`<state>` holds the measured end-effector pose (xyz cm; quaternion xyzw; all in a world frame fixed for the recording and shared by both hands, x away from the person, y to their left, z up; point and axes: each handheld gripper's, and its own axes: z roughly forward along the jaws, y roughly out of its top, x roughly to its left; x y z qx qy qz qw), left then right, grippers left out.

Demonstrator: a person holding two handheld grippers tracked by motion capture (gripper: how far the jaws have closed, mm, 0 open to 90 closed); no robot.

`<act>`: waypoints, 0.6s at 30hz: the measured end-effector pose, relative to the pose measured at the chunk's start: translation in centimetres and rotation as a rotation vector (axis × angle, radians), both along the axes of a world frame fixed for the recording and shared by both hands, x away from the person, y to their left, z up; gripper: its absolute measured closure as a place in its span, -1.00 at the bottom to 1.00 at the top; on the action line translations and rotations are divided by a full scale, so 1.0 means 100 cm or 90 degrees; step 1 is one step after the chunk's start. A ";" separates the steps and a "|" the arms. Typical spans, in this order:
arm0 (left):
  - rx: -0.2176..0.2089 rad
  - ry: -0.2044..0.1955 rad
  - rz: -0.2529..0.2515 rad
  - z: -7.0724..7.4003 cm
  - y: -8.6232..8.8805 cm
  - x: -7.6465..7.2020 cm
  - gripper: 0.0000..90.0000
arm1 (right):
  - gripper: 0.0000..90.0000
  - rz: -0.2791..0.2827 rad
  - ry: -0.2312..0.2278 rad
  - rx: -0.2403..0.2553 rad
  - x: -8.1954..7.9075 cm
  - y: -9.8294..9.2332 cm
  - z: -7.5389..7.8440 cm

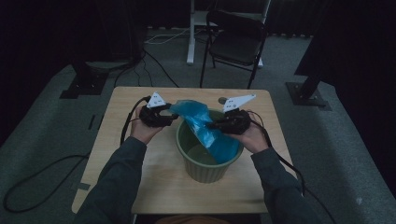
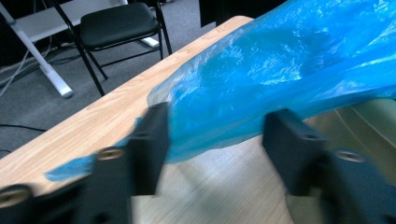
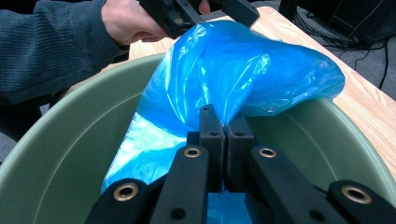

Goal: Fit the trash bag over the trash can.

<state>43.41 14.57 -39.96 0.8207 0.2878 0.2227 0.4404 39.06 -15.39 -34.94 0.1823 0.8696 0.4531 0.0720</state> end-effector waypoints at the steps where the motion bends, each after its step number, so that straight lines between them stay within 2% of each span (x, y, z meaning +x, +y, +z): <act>1: 0.003 -0.004 -0.003 0.001 -0.002 -0.001 0.29 | 0.96 0.000 0.000 0.001 0.000 0.000 0.000; 3: 0.006 -0.014 -0.002 0.004 -0.005 -0.003 0.60 | 0.96 0.002 -0.001 0.000 -0.001 0.000 0.000; 7: 0.006 -0.023 -0.013 0.010 -0.009 -0.007 0.94 | 0.96 -0.001 -0.003 -0.003 -0.002 -0.002 0.000; 10: 0.003 -0.029 -0.024 0.015 -0.011 -0.011 0.99 | 0.91 -0.005 0.001 -0.006 -0.002 -0.005 0.000; 15: 0.007 -0.044 -0.033 0.023 -0.016 -0.016 0.99 | 0.52 -0.013 0.002 -0.003 -0.003 -0.013 0.001; 18: 0.010 -0.053 -0.033 0.027 -0.018 -0.018 0.99 | 0.34 -0.026 -0.011 0.002 -0.005 -0.020 0.005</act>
